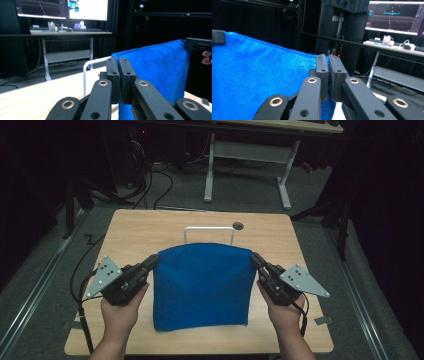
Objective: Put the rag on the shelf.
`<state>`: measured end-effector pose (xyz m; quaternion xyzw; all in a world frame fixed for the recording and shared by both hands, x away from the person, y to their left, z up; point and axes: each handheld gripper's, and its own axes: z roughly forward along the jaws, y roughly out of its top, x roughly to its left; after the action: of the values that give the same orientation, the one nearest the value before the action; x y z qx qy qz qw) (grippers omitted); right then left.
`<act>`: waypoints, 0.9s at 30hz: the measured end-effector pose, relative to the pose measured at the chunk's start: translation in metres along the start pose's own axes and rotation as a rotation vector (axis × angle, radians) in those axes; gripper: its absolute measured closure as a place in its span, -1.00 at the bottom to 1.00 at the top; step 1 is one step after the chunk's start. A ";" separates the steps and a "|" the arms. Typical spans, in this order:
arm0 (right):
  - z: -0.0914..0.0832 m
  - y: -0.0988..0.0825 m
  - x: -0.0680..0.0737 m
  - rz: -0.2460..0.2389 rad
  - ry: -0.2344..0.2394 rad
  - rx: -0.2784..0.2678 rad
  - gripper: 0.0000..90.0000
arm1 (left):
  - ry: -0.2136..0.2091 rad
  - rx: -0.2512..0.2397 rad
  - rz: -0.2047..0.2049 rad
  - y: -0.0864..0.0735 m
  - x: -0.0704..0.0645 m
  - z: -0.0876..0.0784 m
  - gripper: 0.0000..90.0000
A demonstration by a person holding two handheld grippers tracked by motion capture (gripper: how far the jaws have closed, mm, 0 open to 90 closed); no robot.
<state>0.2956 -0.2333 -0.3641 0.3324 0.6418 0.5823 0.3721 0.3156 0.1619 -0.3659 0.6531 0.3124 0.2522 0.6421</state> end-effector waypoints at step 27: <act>0.020 0.035 -0.029 0.011 -0.021 -0.018 0.95 | 0.028 0.020 0.055 0.041 0.022 0.034 0.96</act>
<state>0.3273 -0.2448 -0.3279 0.3386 0.6309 0.5865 0.3785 0.3595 0.1557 -0.3278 0.6643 0.3056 0.2758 0.6239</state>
